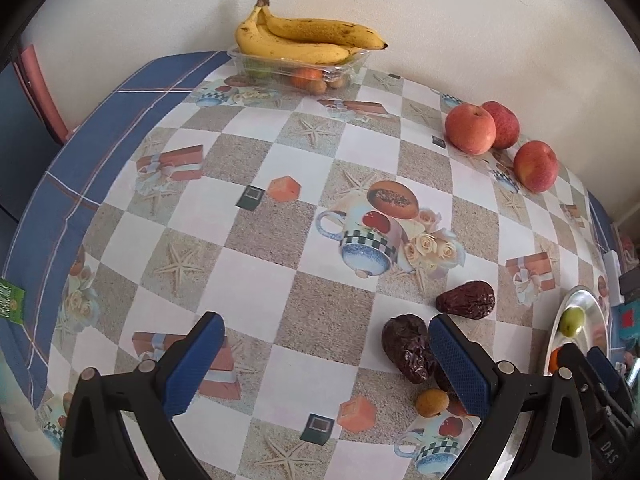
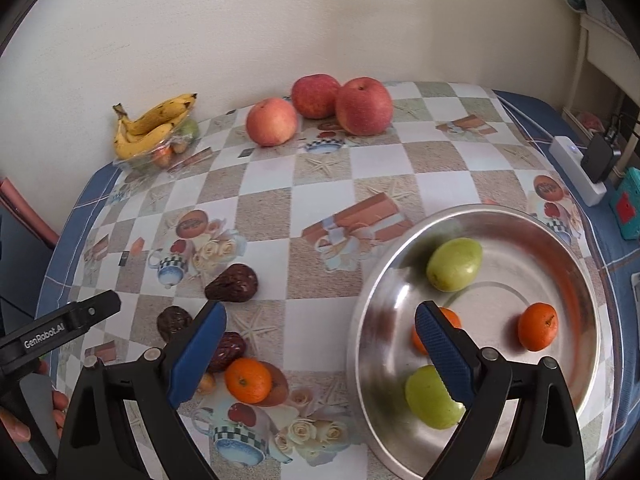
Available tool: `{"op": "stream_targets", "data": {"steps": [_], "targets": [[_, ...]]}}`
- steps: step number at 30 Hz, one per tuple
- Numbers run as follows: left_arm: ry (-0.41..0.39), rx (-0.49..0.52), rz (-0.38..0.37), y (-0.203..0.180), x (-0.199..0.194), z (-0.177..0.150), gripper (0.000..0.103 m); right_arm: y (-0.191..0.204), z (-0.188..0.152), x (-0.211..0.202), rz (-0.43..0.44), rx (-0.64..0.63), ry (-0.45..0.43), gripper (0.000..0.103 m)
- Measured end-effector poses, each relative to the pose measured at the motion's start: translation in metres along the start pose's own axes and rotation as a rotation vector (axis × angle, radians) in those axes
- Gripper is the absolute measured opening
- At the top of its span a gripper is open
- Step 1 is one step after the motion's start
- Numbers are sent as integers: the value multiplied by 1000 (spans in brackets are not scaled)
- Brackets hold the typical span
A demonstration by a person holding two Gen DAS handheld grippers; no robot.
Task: Organize fruits
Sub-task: 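Move the right gripper back toward the remaining fruit pile, then grasp and lift the orange with right gripper while left gripper grasps a dark date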
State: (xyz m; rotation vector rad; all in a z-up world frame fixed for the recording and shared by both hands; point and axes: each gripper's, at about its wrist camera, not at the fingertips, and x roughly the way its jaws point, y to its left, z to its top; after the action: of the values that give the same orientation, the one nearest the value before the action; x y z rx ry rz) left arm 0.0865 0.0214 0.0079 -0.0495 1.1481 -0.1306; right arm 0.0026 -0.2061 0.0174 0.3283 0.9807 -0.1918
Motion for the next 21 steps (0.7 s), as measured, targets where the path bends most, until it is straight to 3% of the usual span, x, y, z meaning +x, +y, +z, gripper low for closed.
{"op": "stream_targets", "data": {"steps": [4,6,7,15,21], "targets": [[-9,16,-39,-7,3,-1,103,7,-3,4,18,-20,22,93],[-3,19,-56,-11,6,-1,103,10,-4,4,30,-24,28,78],[10,21,-64,-12,10,-2,103,12,-4,5,33,-28,31,74],[65,2,-87,-18,24,-6,101,24,-11,16,64,-57,94,66],[125,-42,-145,-19,40,-8,88,34,-22,37,66,-89,198,66]]}}
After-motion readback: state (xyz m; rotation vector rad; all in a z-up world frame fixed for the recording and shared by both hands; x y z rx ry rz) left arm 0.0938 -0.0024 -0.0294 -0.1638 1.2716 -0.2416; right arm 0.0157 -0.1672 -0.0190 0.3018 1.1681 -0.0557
